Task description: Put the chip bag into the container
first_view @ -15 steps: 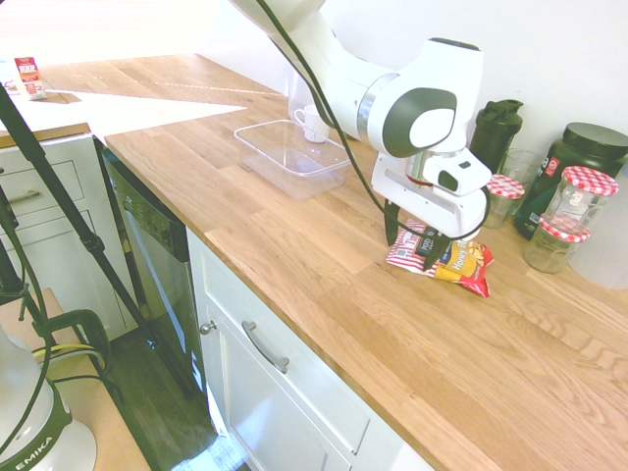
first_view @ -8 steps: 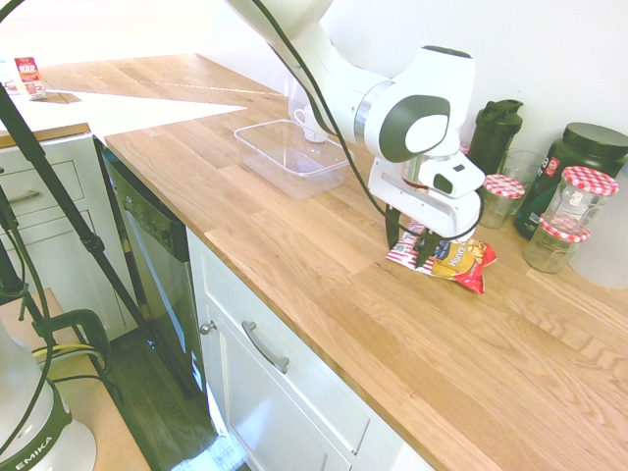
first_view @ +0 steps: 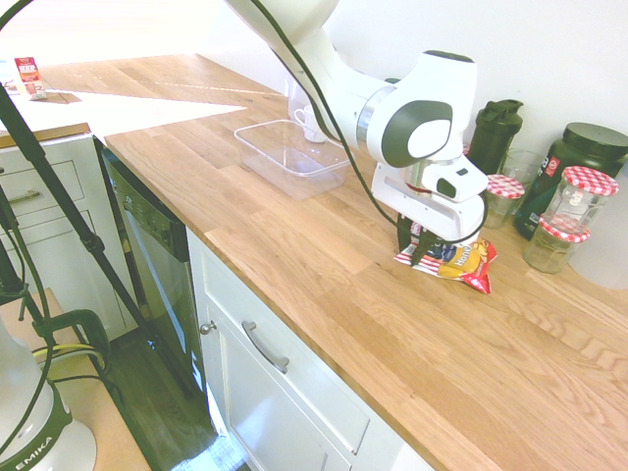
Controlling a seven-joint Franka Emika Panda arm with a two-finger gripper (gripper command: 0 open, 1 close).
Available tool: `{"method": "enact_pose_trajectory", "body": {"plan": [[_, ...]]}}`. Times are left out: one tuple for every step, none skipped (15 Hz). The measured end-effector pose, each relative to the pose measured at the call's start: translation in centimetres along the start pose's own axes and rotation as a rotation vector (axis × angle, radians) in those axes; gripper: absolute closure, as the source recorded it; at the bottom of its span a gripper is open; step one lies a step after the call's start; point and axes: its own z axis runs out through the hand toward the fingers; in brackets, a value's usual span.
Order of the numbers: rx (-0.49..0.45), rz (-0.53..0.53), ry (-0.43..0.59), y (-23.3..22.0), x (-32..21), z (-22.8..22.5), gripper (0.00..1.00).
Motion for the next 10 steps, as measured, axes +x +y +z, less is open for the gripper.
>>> {"method": "enact_pose_trajectory", "body": {"plan": [[0.001, -0.002, 0.002, -0.1, 0.0, 0.0, 1.00], [0.003, -0.005, 0.005, -0.2, -0.1, -0.1, 1.00], [0.006, -0.007, 0.008, -0.3, -0.1, -0.2, 1.00], [0.009, -0.011, 0.009, -0.5, -0.3, -0.4, 1.00], [0.014, -0.015, 0.012, -0.7, -0.6, -0.8, 1.00], [0.024, -0.020, 0.019, -0.9, -1.0, -1.6, 1.00], [0.034, -0.029, 0.031, -1.3, -1.8, -2.8, 1.00], [0.044, -0.040, 0.054, -1.9, -3.0, -4.6, 1.00], [0.052, -0.050, 0.078, -2.6, -4.7, -6.8, 1.00], [0.058, -0.061, 0.101, -3.6, -7.0, -9.0, 1.00]]}}
